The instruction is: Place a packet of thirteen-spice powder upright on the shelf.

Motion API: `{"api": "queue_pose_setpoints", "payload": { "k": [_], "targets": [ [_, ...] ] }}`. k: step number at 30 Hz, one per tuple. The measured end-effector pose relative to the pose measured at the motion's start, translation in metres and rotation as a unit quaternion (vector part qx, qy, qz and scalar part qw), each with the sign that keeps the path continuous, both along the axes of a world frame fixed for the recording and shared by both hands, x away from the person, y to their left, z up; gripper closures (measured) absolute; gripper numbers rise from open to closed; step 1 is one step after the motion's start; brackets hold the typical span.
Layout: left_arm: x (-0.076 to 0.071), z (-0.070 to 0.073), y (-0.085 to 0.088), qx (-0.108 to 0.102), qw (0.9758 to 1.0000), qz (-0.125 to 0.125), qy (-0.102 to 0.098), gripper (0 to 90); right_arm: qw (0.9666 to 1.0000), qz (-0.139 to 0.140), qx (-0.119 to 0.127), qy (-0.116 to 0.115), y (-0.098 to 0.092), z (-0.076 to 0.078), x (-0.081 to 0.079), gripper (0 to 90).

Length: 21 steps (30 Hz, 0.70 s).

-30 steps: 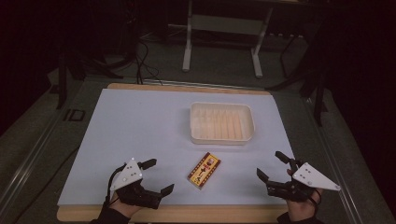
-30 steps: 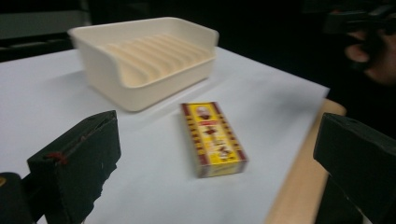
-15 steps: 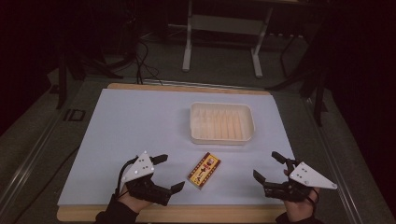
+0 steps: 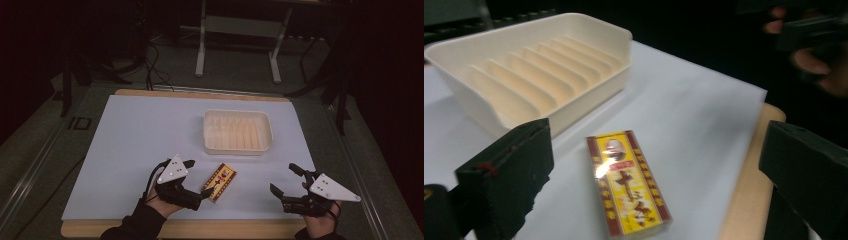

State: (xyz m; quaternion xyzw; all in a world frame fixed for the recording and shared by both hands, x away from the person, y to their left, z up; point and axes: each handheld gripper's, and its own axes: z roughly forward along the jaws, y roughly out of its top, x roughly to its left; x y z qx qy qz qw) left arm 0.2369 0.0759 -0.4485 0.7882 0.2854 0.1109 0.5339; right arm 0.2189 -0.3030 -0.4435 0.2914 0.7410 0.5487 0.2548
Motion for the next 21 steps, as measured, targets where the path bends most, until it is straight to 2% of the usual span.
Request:
{"api": "queue_pose_setpoints", "payload": {
  "k": [7, 8, 10, 13, 15, 16, 18, 19, 20, 21],
  "targets": [
    [0.012, -0.008, -0.022, 0.031, 0.9994, -0.008, 0.017, 2.7, 1.0000, -0.002, 0.003, 0.000, -0.001, 0.000, 0.000, 11.0],
    [0.013, -0.009, -0.025, 0.038, 0.9991, -0.003, 0.018, 2.1, 1.0000, -0.002, 0.003, 0.000, -0.001, 0.000, 0.000, 11.0],
    [0.018, -0.013, -0.030, 0.039, 0.9987, -0.003, 0.033, 1.9, 1.0000, -0.002, 0.001, -0.001, 0.000, 0.000, 0.000, 11.0],
    [0.024, -0.019, -0.038, 0.056, 0.9978, 0.006, 0.035, 1.7, 1.0000, -0.001, 0.001, 0.002, -0.001, -0.001, 0.000, 11.0],
    [0.027, -0.022, -0.042, 0.054, 0.9978, 0.005, 0.039, 1.7, 1.0000, 0.000, 0.003, 0.004, -0.001, -0.001, 0.000, 11.0],
    [0.028, -0.024, -0.045, 0.060, 0.9975, 0.012, 0.035, 1.7, 1.0000, 0.000, 0.003, 0.003, -0.001, -0.001, 0.001, 11.0],
    [0.031, -0.027, -0.049, 0.063, 0.9971, 0.009, 0.041, 1.7, 1.0000, 0.000, 0.003, 0.004, -0.001, -0.001, 0.001, 11.0],
    [0.032, -0.029, -0.052, 0.066, 0.9970, 0.017, 0.038, 1.7, 1.0000, 0.000, 0.003, 0.004, -0.001, -0.001, 0.001, 11.0],
    [0.034, -0.031, -0.055, 0.061, 0.9970, 0.015, 0.045, 1.8, 1.0000, 0.001, 0.002, 0.005, -0.001, -0.001, 0.001, 11.0],
    [0.035, -0.034, -0.058, 0.069, 0.9961, 0.021, 0.051, 1.8, 1.0000, 0.001, 0.001, 0.005, -0.001, -0.002, 0.001, 11.0]
  ]
}}
